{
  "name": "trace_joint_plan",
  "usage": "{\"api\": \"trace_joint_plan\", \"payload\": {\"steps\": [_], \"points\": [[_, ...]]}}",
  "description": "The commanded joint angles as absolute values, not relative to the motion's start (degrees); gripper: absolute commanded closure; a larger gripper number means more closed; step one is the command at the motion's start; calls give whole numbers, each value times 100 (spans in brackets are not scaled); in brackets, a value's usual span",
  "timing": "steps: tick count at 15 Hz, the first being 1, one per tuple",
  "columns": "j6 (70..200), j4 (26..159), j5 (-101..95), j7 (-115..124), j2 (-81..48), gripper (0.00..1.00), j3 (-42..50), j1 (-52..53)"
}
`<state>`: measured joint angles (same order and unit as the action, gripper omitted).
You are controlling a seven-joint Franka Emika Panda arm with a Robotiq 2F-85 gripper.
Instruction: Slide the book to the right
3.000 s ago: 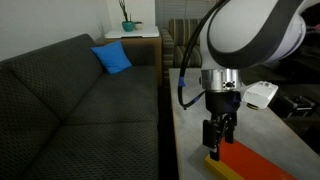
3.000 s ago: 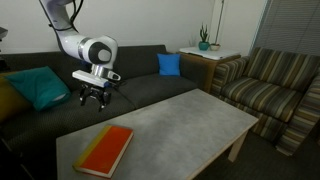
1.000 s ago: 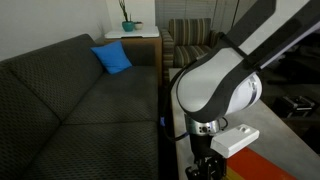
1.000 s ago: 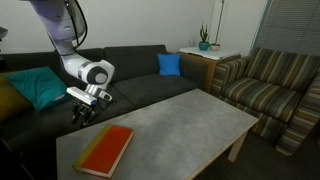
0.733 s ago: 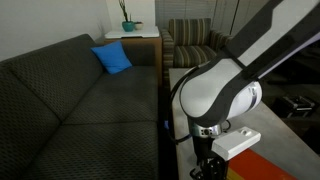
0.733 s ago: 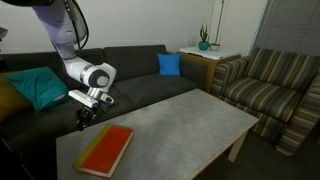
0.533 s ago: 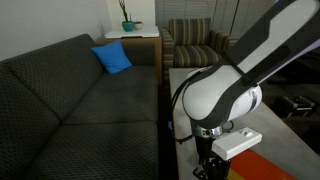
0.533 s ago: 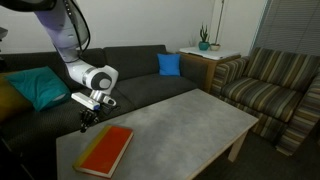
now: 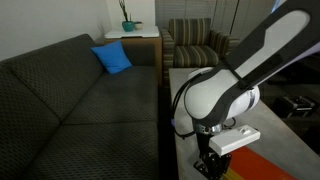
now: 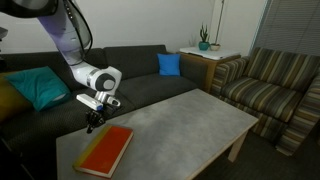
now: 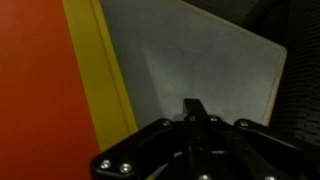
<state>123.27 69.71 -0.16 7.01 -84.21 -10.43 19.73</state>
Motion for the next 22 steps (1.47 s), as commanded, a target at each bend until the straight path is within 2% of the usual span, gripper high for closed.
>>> {"api": "trace_joint_plan", "payload": {"steps": [1, 8, 22], "points": [[12131, 6876, 69, 1124, -8421, 100, -787, 2168], [12326, 7017, 379, 2133, -8431, 100, -667, 2166], [12365, 7615, 465, 2279, -8203, 100, -275, 1826]]}}
